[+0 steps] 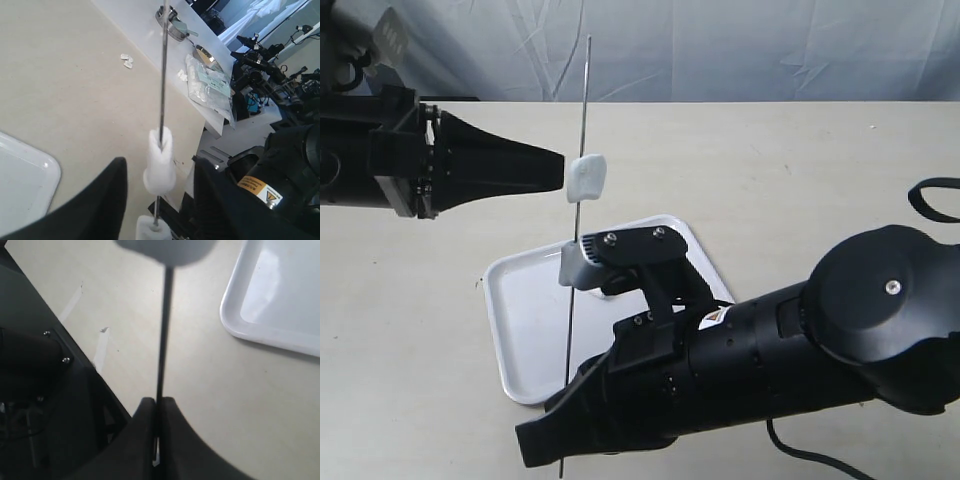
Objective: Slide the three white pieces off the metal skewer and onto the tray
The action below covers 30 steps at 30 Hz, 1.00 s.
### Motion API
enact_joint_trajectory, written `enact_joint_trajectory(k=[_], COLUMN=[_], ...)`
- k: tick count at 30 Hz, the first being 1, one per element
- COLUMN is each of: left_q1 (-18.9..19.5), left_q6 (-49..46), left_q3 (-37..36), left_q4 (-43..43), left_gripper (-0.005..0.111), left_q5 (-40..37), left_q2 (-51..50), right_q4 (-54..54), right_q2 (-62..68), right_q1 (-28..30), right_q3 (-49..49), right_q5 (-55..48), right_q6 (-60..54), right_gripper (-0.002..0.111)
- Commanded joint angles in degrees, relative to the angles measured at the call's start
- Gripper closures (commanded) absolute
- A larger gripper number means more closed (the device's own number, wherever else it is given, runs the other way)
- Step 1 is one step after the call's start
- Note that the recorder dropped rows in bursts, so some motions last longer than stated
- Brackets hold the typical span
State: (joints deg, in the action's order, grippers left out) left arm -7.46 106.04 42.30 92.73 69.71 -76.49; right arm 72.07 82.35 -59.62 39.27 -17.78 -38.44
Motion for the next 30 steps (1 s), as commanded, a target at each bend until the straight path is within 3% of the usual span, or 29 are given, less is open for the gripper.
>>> enact_joint_trajectory(k=[1,8,15,30], left_q1=[-0.2,-0.5,-4.2,-4.1], left_q6=[-0.7,-1.9,-4.7,-4.6], left_q3=[-0.1,-0.1,-0.1,-0.1], left_q4=[-3.0,-4.0,-6.9,-3.5], left_gripper=[0.065,0.066,0.066,0.076], left_q5=[0.3,0.3,0.3,0.3], left_q2=[-2.6,-4.2,-4.2,-4.2], right_q4=[0.4,0.4,0.4,0.5], right_q2=[0.2,0.2,0.2,0.2], right_q1=[0.3,0.3,0.3,0.3], right_q3=[0.0,0.0,0.0,0.0], right_q5=[-0.1,-0.3,-0.7,-1.3], right_q6=[-0.3,-0.3,-0.3,-0.3], right_gripper=[0.109,0.109,0.109,0.109])
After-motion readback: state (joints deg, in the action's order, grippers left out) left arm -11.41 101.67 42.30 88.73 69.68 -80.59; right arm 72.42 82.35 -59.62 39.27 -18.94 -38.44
